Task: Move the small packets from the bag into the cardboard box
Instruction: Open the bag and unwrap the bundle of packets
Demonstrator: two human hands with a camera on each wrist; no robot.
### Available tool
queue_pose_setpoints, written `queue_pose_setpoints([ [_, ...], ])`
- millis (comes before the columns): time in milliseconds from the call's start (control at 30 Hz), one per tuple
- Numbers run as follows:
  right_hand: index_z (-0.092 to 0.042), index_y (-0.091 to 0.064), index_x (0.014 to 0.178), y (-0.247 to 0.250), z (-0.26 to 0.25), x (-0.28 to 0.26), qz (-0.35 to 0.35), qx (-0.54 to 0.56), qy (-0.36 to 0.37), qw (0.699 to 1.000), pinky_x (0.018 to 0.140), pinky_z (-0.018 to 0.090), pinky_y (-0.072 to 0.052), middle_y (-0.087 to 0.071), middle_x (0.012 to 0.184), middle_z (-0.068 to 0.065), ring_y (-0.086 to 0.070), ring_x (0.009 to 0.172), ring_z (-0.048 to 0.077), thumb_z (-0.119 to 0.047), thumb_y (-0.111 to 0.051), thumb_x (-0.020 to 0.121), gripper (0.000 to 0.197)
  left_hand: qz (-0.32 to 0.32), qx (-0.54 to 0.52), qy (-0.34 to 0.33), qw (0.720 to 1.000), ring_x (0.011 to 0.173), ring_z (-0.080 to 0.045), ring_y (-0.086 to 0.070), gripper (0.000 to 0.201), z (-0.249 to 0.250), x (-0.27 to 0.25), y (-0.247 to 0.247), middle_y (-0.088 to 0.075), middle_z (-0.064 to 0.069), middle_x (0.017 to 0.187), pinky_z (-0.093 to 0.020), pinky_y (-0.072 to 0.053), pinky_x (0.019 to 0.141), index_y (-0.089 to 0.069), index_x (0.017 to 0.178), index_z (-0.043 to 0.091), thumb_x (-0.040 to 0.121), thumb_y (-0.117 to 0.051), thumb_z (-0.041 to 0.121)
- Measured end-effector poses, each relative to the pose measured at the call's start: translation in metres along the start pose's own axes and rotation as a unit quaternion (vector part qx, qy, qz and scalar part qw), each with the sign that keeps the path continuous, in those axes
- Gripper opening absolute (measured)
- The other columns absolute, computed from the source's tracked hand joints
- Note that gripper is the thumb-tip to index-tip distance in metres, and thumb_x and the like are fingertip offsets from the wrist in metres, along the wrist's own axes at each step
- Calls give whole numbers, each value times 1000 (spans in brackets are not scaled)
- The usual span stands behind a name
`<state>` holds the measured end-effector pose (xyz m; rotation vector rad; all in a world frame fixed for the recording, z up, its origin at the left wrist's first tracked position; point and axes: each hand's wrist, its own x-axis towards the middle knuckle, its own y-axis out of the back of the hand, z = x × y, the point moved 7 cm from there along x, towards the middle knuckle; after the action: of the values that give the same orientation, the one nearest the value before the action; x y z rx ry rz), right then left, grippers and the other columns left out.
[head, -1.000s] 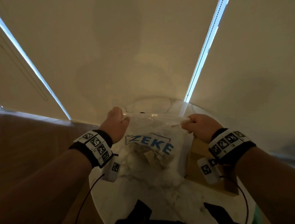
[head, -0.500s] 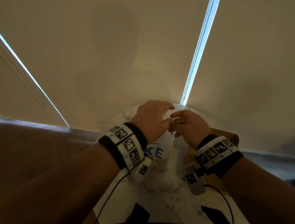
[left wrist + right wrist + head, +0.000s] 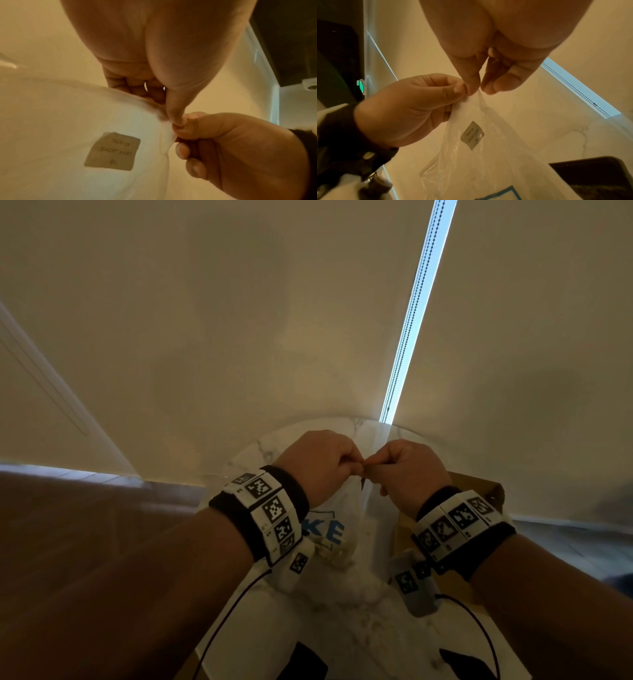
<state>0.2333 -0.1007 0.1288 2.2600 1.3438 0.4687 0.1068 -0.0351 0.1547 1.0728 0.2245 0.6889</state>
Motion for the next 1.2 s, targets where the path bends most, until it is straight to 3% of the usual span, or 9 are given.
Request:
queue_pose_setpoints([
  [167, -20, -72, 73, 1, -4, 5, -10, -46, -4, 999, 54, 6, -38, -68, 76, -13, -60, 67, -3, -27, -80, 76, 10, 1, 100, 1, 995, 88, -15, -60, 27, -8, -2, 1, -66, 3, 95, -31, -48, 82, -74, 104, 20, 102, -51, 35],
  [300, -21, -70, 68, 16, 6, 11, 10, -49, -22, 998, 65, 21, -46, -68, 74, -11, -63, 72, 5, -25, -82, 74, 13, 26, 135, 45, 990, 83, -16, -56, 26, -46, -23, 22, -58, 7, 87, -34, -47, 77, -73, 97, 20, 101, -51, 34],
  [467, -20, -71, 73, 40, 18, 11, 27, -56, -55, 997, 47, 11, -37, -67, 67, -7, -58, 53, -2, -29, -80, 76, 13, 35, 127, 120, 984, 88, -23, -59, 19, -106, -60, 53, -57, 4, 86, -37, -46, 81, -74, 94, 17, 97, -59, 28],
  [667, -15, -71, 76, 44, 26, 15, 31, -14, -80, 996, 53, 22, -45, -71, 68, 4, -62, 56, 13, -26, -79, 78, 14, 60, 111, 150, 981, 96, -25, -58, 18, -124, -83, 69, -65, -6, 97, -34, -42, 86, -74, 101, 12, 97, -61, 23],
  [767, -13, -67, 81, 38, 23, 17, 28, 10, -93, 995, 61, 37, -57, -72, 70, 7, -65, 61, 23, -22, -78, 79, 14, 72, 100, 152, 981, 93, -24, -59, 17, -125, -86, 68, -67, -5, 95, -33, -42, 83, -75, 98, 13, 96, -62, 24],
  [900, -13, -57, 90, 42, -2, -5, 75, -47, -66, 994, 58, 31, -46, -65, 75, 3, -61, 69, 22, -41, -74, 80, 34, 104, 64, 170, 978, 82, -21, -59, 13, -122, -93, 63, -64, 1, 83, -35, -45, 75, -68, 90, 15, 95, -63, 26],
  [967, -11, -62, 80, 16, -4, -21, -24, -12, -118, 993, 66, 39, -54, -70, 71, 9, -66, 70, 29, -55, -63, 83, 45, 97, 23, 180, 979, 77, -16, -60, 10, -117, -100, 54, -64, 6, 80, -33, -47, 71, -65, 86, 21, 94, -65, 28],
  [1067, -9, -66, 97, -43, 16, -46, -195, 126, -311, 922, 73, 40, -60, -73, 92, 15, -71, 86, 32, -67, -58, 81, 60, -26, -76, 162, 984, 76, -6, -64, 8, -97, -109, 25, -67, 11, 80, -32, -54, 73, -67, 83, 31, 90, -71, 33],
  [1200, -3, -62, 102, -89, 30, -38, -167, 309, -376, 857, 72, 38, -57, -67, 95, 14, -66, 81, 25, -37, -68, 88, 37, -149, -81, 145, 975, 79, -5, -63, 5, -71, -119, -5, -66, 12, 84, -27, -52, 75, -69, 85, 32, 89, -72, 34],
])
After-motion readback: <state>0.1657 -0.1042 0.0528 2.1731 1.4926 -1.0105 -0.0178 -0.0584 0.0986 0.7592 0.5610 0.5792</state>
